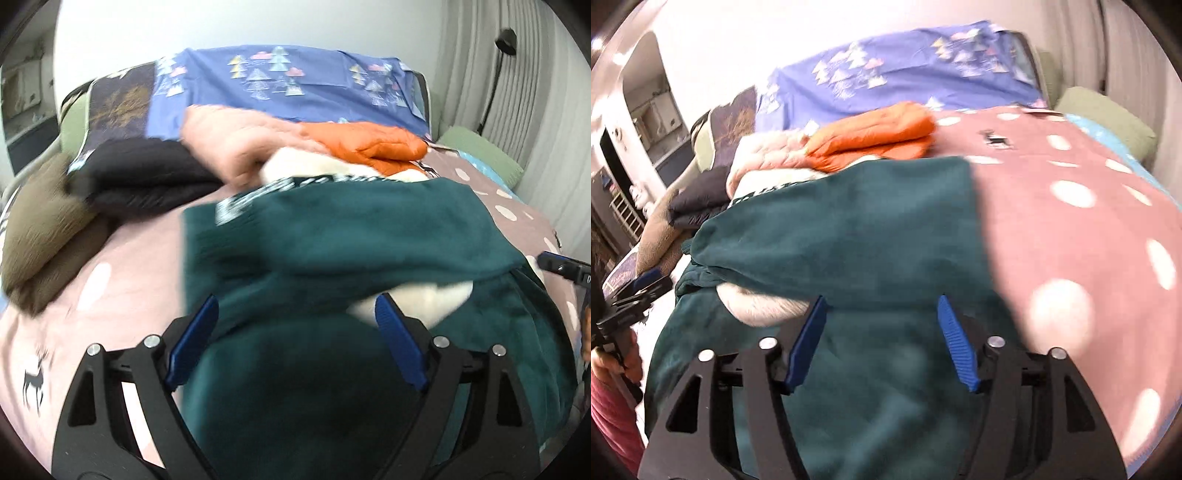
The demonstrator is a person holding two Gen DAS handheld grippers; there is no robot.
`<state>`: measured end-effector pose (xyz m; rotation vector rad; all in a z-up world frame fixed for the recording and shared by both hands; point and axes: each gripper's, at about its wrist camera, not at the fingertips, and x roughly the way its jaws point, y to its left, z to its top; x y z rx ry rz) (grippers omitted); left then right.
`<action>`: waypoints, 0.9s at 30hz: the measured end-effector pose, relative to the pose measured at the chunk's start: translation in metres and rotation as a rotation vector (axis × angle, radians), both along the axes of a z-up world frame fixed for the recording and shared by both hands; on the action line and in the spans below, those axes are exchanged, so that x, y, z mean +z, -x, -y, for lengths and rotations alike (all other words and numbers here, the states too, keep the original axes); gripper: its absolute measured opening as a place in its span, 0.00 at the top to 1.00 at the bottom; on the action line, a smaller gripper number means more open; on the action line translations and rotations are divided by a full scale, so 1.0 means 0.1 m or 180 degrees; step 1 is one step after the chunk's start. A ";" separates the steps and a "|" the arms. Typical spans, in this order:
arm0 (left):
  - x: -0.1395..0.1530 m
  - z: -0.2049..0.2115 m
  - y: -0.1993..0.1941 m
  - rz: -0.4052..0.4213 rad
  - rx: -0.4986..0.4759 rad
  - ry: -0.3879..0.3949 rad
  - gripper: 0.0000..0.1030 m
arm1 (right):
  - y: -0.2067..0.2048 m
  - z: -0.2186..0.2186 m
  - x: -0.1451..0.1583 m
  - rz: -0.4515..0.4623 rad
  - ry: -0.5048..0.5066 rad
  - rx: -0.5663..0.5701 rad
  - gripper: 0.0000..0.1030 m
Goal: Fold large clothes
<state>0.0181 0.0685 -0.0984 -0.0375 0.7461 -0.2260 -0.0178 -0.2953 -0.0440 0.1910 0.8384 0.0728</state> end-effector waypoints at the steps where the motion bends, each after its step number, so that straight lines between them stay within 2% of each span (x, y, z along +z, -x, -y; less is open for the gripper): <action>1: -0.04 -0.16 0.10 -0.0057 0.0058 0.0038 0.15 | 0.09 0.14 -0.05 -0.0029 -0.0026 -0.0092 0.37; 4: -0.20 -0.52 0.35 -0.0268 0.0135 0.0186 0.15 | 0.35 0.54 -0.25 -0.0164 -0.0228 -0.0357 0.37; 8: -0.40 -0.69 0.65 -0.0458 0.0053 0.0255 0.15 | 0.60 0.81 -0.46 -0.0263 -0.0541 -0.0492 0.37; 11: -0.49 -0.66 0.79 -0.0544 -0.0115 0.0390 0.15 | 0.70 0.82 -0.58 -0.0335 -0.0733 -0.0415 0.37; 15: -0.64 -0.52 0.87 -0.0694 -0.0234 0.0319 0.15 | 0.79 0.73 -0.66 -0.0412 -0.0779 -0.0275 0.37; 18: -0.68 -0.46 1.00 -0.0653 -0.0256 0.0263 0.15 | 0.91 0.68 -0.67 -0.0379 -0.0834 -0.0149 0.37; 24: -0.67 -0.57 1.25 -0.0695 -0.0301 0.0636 0.17 | 1.17 0.70 -0.69 -0.0349 -0.1027 0.0031 0.37; 27: -0.67 -0.58 1.40 -0.0766 -0.0400 0.0745 0.17 | 1.36 0.67 -0.71 -0.0383 -0.1090 0.0168 0.37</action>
